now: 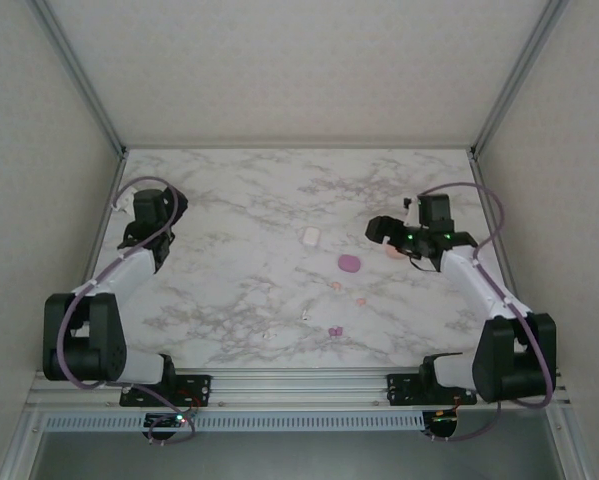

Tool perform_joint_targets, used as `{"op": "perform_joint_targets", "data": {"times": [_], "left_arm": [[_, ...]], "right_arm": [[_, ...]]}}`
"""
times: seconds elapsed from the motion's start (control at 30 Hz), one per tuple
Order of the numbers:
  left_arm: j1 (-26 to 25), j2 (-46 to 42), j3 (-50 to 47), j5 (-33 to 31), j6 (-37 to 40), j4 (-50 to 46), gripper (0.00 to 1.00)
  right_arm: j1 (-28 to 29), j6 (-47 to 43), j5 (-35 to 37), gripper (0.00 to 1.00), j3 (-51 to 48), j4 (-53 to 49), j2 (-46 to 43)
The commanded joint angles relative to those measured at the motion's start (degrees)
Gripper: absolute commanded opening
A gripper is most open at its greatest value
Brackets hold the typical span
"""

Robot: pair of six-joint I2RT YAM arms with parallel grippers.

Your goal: Insert the wireless bluetooth earbuds into the charging case

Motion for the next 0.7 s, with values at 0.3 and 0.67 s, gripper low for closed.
{"op": "perform_joint_targets", "data": {"times": [0.3,0.67], "left_arm": [[-5.39,3.08,3.35,5.28,4.19,-0.44,0.99],[-12.00,-2.22,0.09,18.58,10.65,-11.08,0.96]], "right_arm": [[11.27,-6.65,2.17,0.78,22.39,-9.09,18.41],[11.63,-17.38,-2.59,0.75,30.17,-10.37,29.40]]}}
